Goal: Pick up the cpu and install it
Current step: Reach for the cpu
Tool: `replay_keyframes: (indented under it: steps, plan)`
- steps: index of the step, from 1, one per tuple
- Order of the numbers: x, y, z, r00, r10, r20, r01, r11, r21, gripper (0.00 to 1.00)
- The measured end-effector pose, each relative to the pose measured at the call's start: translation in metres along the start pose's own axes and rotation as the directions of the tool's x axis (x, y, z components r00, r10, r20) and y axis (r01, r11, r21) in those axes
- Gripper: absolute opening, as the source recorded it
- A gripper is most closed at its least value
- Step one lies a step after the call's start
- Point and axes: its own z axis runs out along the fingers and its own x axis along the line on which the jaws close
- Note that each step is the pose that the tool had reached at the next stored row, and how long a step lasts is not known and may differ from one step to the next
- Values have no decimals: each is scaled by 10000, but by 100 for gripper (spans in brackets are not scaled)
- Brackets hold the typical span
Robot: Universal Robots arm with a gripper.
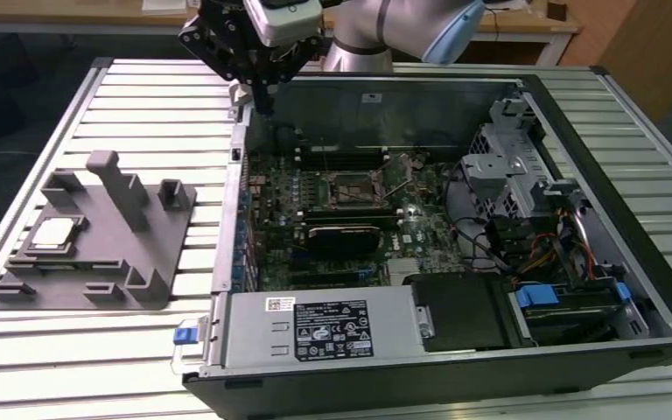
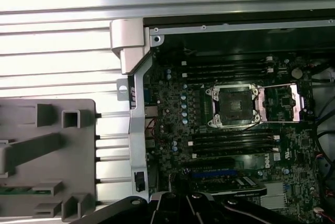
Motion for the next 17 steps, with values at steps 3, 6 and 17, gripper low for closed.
replay_keyframes:
  steps: [3,6,17]
  plan:
    - [26,-2,-1,10000,0,0,0,10000,0,11]
    - [54,-4,-1,10000,0,0,0,10000,-1,11]
    - [146,-11,-4,10000,0,-1,0,10000,1,11]
